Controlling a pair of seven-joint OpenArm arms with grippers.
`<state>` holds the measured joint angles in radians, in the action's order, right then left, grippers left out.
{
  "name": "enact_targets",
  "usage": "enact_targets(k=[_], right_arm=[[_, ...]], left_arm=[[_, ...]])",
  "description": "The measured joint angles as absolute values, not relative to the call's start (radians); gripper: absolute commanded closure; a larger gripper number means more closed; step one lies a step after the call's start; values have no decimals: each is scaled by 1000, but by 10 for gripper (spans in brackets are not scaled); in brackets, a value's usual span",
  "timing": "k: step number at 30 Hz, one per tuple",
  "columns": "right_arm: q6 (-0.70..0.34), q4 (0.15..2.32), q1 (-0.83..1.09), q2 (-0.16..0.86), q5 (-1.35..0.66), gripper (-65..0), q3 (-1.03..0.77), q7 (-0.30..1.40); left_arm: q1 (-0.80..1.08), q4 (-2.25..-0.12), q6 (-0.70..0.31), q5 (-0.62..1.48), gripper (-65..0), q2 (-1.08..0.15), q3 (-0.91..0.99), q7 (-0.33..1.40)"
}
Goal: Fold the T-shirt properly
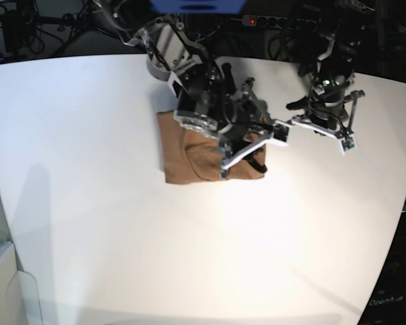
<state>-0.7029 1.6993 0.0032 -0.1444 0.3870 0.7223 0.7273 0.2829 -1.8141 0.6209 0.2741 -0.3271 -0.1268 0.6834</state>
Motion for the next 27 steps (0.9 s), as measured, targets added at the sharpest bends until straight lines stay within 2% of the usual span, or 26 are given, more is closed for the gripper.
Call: enact_targets(k=[2,4,11,14,16,19,24,27], right_arm=[[-703,1717,20,-144,388,-309,722,710],[-703,1754,44,-144,388,-326,722,678],[-703,1868,53,-145,388,-325,733,654],[-706,1871,61,-145,386,-303,698,653],[-703,1872,83,-144,391,-281,651,654],[-707,1872,103,-134,391,-215,574,661],[-702,1872,98,-76,395,-4,466,659],[-699,1872,138,-67,395,0,443,657]], left_arm=[[282,-1814,621,274,-26,-327,-127,683],[283,-1814,621,274,-26,-327,-128,682],[283,-1812,621,274,-26,-327,-129,684],[285,-1812,621,274,-26,-327,-129,683],[296,-1812,620,274,-26,-328,-127,674],[306,-1811,624,274,-26,-329,-127,684],[302,-1810,618,274,-26,-330,-127,679],[302,-1809,620,274,-26,-329,-127,678]])
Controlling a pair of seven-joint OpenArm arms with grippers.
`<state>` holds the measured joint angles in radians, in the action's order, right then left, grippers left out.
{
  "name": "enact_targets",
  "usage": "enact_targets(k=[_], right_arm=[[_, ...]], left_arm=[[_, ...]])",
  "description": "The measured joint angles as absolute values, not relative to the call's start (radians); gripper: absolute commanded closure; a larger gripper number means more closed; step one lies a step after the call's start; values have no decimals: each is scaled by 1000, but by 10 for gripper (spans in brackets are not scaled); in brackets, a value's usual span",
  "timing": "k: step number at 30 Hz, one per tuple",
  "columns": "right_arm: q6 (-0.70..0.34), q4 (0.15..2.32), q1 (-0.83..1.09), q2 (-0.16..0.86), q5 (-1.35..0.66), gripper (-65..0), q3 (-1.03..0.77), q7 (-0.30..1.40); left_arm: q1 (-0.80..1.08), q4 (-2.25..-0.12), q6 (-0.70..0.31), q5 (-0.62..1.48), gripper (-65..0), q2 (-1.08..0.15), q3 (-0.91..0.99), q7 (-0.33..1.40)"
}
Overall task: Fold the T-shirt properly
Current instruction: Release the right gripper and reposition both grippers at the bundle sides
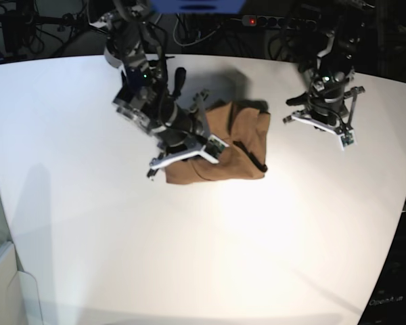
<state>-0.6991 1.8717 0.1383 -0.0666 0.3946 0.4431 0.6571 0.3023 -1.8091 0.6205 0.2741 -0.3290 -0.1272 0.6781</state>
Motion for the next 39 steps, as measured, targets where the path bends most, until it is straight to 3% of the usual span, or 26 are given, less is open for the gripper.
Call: enact_targets(k=[19,29,36,39], right_arm=[[-703,1746,247,-114,391,0,448,544],[-702,1734,161,-131,391,-1,591,543],[-704,1742,118,-121,394,-1,622,582],[-703,1803,119,-67,395,-1,604,607]], left_arm=[[302,-1808,618,271,-26,-349,-126,677],[345,-1815,620,270,-26,-351,-129,678],[385,-1815,622,269,-26,-347,-155,683],[386,-1815,612,271,-26,-349,-235,672]])
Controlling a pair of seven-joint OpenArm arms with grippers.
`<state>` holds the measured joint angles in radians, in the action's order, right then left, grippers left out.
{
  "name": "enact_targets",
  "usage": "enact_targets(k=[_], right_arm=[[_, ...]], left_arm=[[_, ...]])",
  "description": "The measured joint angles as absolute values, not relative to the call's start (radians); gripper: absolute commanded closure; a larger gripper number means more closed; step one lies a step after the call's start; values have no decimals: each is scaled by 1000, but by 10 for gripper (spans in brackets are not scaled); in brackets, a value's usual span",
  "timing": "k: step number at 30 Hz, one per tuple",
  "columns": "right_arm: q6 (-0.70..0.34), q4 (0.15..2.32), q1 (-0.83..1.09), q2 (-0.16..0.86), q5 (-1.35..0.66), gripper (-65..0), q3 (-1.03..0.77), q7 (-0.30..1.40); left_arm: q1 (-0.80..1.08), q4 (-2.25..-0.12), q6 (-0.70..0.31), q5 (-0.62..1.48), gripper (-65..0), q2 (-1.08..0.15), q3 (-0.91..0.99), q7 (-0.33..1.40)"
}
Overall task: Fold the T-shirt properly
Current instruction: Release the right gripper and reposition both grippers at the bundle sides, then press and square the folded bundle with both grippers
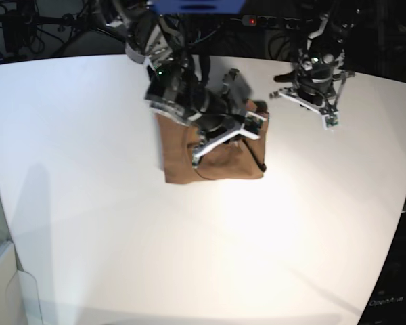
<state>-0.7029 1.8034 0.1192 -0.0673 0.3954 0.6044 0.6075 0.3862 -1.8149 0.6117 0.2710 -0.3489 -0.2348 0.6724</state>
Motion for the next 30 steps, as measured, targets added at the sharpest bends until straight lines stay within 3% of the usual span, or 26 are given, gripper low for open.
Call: enact_targets(k=[7,24,30], right_arm=[[-706,1898,123,15,393,0,582,678],[-704,1927,150,17,394,0,340,675],[-703,1932,156,65,395,0,276,677]], left_arm=[[374,-1813,620,266,-26,-327,-326,669],[151,-1581,628,230,-26,-229,-331,607],[33,-1475,598,224,-26,-165,-338,612]])
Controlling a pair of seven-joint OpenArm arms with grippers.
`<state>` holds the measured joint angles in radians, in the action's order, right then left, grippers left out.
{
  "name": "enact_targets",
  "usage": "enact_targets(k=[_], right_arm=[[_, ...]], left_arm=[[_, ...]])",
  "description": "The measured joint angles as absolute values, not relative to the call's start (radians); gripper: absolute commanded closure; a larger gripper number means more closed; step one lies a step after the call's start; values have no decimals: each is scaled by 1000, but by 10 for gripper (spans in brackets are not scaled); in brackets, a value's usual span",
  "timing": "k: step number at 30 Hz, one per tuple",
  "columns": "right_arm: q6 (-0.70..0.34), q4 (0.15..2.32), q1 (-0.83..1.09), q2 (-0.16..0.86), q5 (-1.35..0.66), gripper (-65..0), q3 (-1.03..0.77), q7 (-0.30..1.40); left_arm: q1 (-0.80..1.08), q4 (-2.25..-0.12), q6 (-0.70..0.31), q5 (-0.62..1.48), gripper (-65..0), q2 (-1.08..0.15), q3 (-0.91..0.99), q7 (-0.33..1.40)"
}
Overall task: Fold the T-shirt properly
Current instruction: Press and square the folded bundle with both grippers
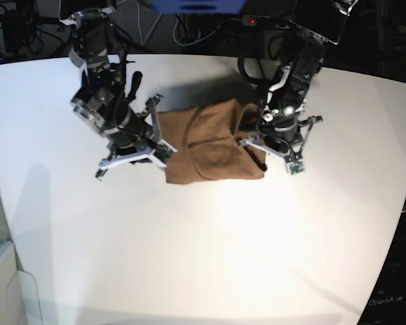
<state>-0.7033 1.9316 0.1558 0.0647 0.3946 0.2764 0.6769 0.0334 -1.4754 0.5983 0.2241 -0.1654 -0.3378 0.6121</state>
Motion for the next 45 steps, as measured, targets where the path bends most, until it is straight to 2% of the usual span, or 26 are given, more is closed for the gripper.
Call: enact_targets(k=[3,10,14,17,20,28,33,38,45], right_arm=[[-707,1932,160,63,390,0,241,669],[-704,1930,153,83,391,0,197,674],[-706,1927,150,80,390,0,200,673],[-706,1915,151,80,387,0,203,662],[-706,1914,151,80,386,0,203,628],[-710,1778,127,101,382,0,207,530],[-706,1706,55,114,393,0,200,529],[-704,1702,50,132,394,0,196,523],[-705,1702,97,130,394,0,196,523]], left_arm=[[-30,-1442,532,239,-26,-154,-367,648],[10,-1575,523,275,-26,-192,-369,793],[61,-1723,525,264,-26,-243,-266,815],[120,-1818,523,259,-26,-259,-191,910],[196,-1876,519,266,-26,-268,-186,962],[282,-1863,519,262,-26,-246,-242,967],[308,-1863,516,274,-26,-237,-308,961],[295,-1817,516,256,-26,-203,-320,929],[173,-1686,506,260,-26,-149,-324,892]])
